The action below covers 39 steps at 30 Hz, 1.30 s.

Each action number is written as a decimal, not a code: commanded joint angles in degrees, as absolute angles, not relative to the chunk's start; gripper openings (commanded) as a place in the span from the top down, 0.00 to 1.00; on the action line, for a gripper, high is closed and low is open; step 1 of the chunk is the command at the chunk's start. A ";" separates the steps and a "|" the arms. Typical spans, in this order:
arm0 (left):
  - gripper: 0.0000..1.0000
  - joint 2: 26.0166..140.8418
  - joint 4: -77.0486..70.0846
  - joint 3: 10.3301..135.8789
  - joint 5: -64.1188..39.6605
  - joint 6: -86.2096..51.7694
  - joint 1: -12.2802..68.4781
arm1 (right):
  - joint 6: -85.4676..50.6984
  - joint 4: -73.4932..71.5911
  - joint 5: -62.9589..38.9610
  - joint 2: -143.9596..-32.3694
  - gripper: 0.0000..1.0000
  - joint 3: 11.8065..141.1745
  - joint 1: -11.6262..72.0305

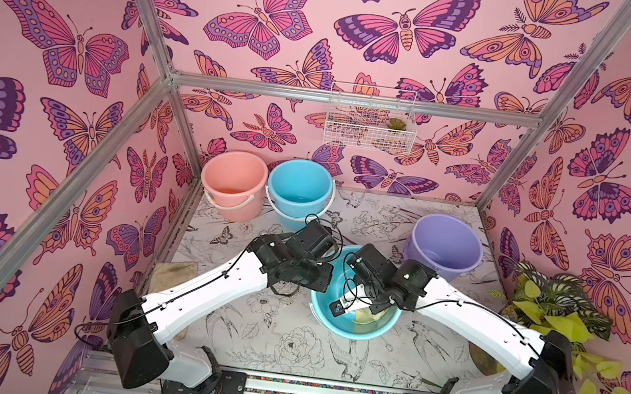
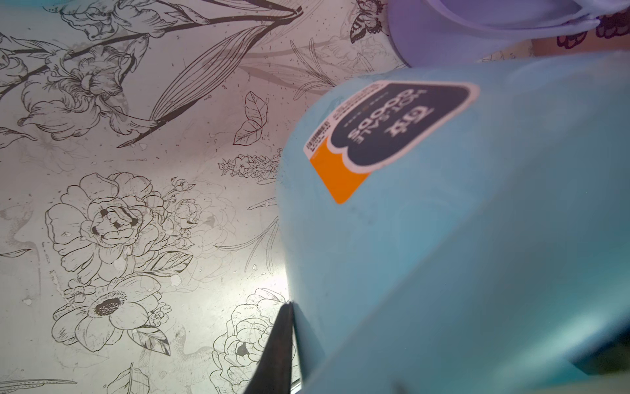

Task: Wipe the inside of the bucket with a cloth
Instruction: Wipe the dirt from the inside of the bucket.

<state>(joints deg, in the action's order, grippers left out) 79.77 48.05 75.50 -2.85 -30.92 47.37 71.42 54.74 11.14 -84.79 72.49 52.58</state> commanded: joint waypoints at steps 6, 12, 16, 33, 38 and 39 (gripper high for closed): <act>1.00 79.21 47.07 76.78 -2.01 -30.84 47.02 | 63.06 55.38 -16.43 -86.98 1.00 69.85 50.19; 1.00 79.55 46.76 76.96 -3.54 -30.68 47.02 | 57.14 32.18 -28.17 -83.56 1.00 61.54 50.14; 1.00 79.43 46.57 77.03 -4.55 -30.43 47.03 | 55.20 19.17 -28.61 -83.23 1.00 58.60 50.10; 1.00 79.00 46.00 76.86 -7.29 -29.51 47.04 | 77.36 -6.87 -5.46 -82.64 1.00 54.25 50.14; 1.00 78.66 46.06 76.46 -6.77 -29.59 47.11 | 89.70 -0.09 4.47 -81.78 1.00 56.17 50.08; 1.00 78.53 46.10 76.44 -6.69 -29.57 47.04 | 91.30 2.51 5.95 -81.38 1.00 56.85 50.10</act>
